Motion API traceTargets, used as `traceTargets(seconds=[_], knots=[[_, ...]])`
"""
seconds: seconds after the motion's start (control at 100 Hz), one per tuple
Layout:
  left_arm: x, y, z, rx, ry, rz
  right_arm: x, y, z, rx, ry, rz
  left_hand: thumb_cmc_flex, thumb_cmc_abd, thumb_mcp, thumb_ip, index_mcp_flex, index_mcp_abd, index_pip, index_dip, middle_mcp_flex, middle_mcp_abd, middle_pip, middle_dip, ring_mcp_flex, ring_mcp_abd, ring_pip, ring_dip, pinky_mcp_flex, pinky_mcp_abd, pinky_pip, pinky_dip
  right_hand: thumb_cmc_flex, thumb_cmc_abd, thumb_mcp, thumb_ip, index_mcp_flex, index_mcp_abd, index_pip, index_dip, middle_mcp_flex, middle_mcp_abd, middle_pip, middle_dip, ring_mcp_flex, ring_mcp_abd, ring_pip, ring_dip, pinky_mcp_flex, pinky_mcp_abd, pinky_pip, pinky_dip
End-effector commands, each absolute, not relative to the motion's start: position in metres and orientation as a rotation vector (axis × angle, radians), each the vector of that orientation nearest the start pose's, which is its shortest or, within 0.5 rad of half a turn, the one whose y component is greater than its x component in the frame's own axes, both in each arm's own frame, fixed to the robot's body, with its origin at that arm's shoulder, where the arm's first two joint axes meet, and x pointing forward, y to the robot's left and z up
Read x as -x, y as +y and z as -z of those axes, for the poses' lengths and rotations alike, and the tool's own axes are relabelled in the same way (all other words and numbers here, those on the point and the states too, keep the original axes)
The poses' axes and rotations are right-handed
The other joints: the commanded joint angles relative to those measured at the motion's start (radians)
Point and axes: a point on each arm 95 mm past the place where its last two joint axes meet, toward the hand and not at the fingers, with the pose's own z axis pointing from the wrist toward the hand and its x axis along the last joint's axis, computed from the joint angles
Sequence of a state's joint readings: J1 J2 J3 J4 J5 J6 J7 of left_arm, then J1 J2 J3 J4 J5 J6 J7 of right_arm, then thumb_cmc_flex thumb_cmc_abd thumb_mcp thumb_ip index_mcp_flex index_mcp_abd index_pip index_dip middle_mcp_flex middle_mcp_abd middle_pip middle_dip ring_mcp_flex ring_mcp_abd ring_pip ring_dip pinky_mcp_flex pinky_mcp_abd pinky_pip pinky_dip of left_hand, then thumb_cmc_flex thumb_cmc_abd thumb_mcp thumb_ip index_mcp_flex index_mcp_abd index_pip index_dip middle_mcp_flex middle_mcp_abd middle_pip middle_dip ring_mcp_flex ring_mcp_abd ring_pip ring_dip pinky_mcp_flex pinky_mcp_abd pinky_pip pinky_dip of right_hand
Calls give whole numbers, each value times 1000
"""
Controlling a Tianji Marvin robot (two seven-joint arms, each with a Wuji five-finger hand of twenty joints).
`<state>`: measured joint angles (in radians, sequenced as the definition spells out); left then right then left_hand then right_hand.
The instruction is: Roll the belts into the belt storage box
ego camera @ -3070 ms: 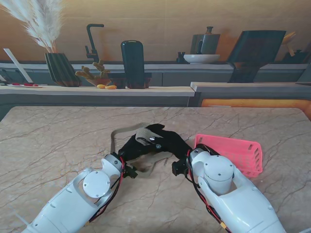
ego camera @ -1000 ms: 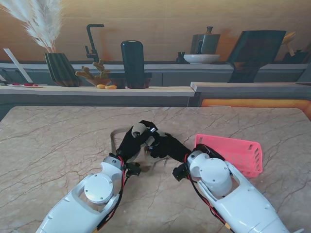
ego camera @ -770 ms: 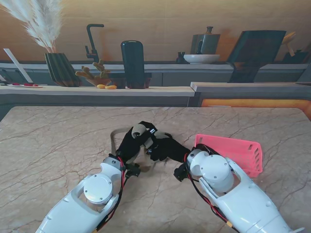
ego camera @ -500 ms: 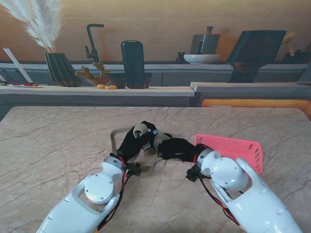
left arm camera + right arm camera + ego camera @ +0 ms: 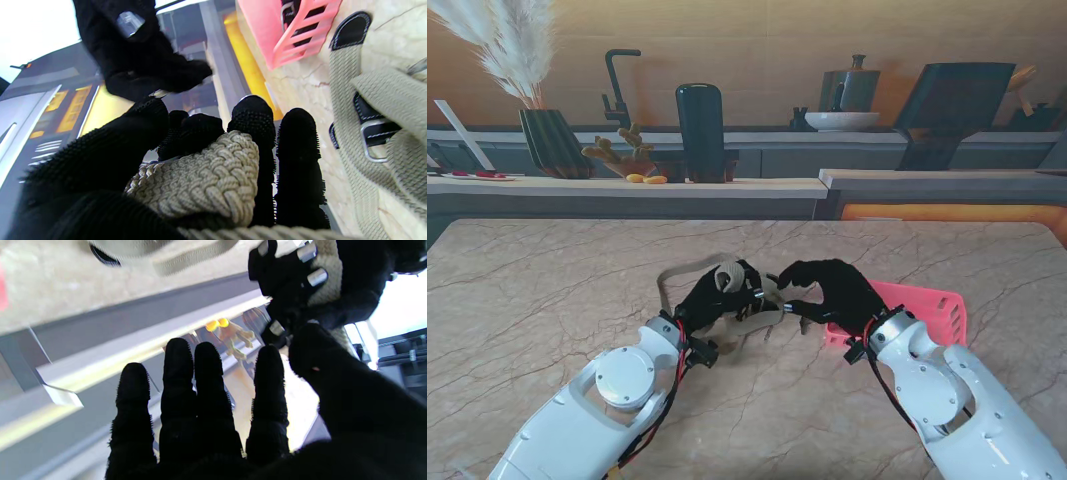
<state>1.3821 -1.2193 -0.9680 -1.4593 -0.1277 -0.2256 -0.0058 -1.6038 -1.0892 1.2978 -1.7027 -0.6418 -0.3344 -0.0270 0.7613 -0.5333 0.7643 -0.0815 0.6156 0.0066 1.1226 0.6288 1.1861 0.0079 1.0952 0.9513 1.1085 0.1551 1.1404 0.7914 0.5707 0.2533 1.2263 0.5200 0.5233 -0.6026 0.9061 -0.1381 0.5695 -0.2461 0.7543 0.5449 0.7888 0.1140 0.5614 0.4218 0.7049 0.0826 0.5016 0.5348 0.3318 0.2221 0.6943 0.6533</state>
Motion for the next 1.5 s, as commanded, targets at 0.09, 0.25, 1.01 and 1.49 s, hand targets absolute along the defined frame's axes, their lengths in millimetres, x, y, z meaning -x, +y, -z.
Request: traceTargets(seconds=[0.09, 0.25, 1.01, 1.49], knots=[[-422, -105, 325, 2158, 1023, 2408, -392, 19, 264, -1098, 1398, -2086, -4, -49, 90, 18, -34, 19, -12, 28, 56, -77, 144, 51, 62, -26, 91, 47, 3, 29, 36, -9, -43, -55, 11, 35, -242, -158, -9, 71, -132, -39, -13, -11, -11, -53, 1, 5, 1, -59, 39, -24], [-425, -104, 329, 2172, 1099, 2371, -397, 30, 265, -992, 1425, -2085, 0, -37, 80, 13, -86, 52, 2, 115, 34, -76, 134, 52, 34, -6, 70, 46, -32, 30, 22, 4, -51, -59, -17, 33, -411, -180, -15, 45, -169, -37, 11, -18, -3, -56, 27, 13, 15, -71, 63, -24], [-429, -106, 333, 1961, 1232, 2355, -419, 62, 267, -810, 1539, -2052, -110, -26, 62, -1, 83, -45, 264, 740, 42, -87, 8, -149, 17, 33, -60, -126, -40, -10, 29, 5, -57, -53, -4, 31, -318, -133, 14, 16, -73, -55, 88, -12, 46, -58, 131, 54, 23, -58, 111, -43], [-429, -107, 335, 1925, 1304, 2331, -426, 75, 268, -841, 1675, -2038, -102, -28, 51, -3, 66, -47, 246, 746, 29, -90, 5, -151, 1, 33, -70, -131, -55, -9, 14, -2, -58, -14, 27, 31, -172, -182, 56, 26, 193, -115, 145, -10, 255, -78, 258, 128, 67, -31, 132, -67]])
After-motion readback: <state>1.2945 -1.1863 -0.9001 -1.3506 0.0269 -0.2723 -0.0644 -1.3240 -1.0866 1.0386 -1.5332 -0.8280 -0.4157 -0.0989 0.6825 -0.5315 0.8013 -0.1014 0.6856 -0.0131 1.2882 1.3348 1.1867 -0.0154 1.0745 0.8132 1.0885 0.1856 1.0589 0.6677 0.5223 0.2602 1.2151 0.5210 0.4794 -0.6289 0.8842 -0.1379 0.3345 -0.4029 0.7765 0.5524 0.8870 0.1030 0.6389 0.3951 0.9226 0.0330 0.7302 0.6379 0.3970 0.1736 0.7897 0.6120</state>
